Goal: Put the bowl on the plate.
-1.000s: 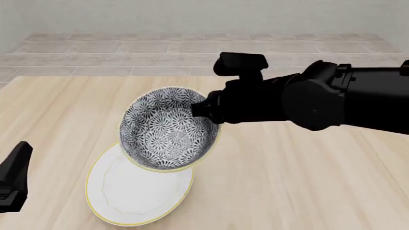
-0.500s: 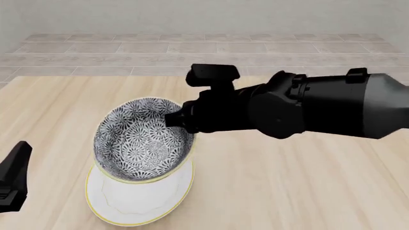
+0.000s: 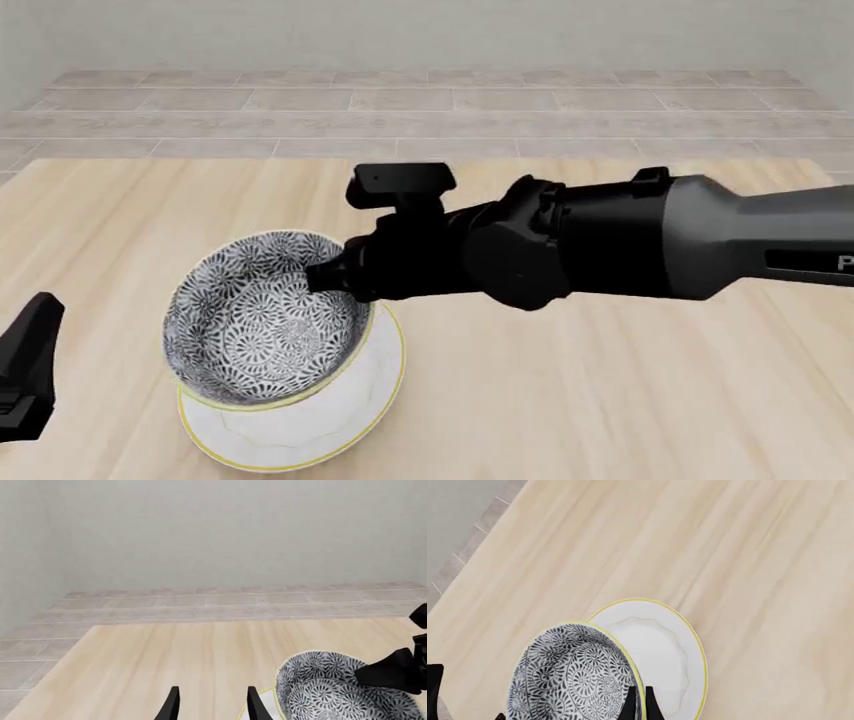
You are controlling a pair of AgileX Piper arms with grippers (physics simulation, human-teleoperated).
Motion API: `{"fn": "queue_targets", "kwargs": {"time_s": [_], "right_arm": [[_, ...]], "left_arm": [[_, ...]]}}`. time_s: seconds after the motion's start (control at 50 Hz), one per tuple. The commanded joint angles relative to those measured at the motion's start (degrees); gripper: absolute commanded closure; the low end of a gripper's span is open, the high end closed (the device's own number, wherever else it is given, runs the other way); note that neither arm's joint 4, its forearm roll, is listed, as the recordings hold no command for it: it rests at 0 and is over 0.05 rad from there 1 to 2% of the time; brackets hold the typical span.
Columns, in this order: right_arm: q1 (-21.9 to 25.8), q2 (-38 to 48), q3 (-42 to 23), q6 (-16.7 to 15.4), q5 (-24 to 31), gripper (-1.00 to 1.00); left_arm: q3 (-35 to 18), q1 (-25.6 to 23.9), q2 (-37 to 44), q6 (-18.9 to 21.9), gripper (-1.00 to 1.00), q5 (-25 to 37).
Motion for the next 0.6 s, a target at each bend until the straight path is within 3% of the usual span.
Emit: {"fn": "queue_targets", "kwargs": {"time_s": [0.02,0.6], "right_arm": [[0.11,2.65,-1.37,0.43,-0.97,1.00],[-0.05,9.27,-1.16,2.65,-5.06,1.00]], "left_arm": [[-0.08,0.08,0.00,0.13,-1.00,-0.15],[-0.62,0.13,-0.01,0.34,-1.00,0.20]]}}
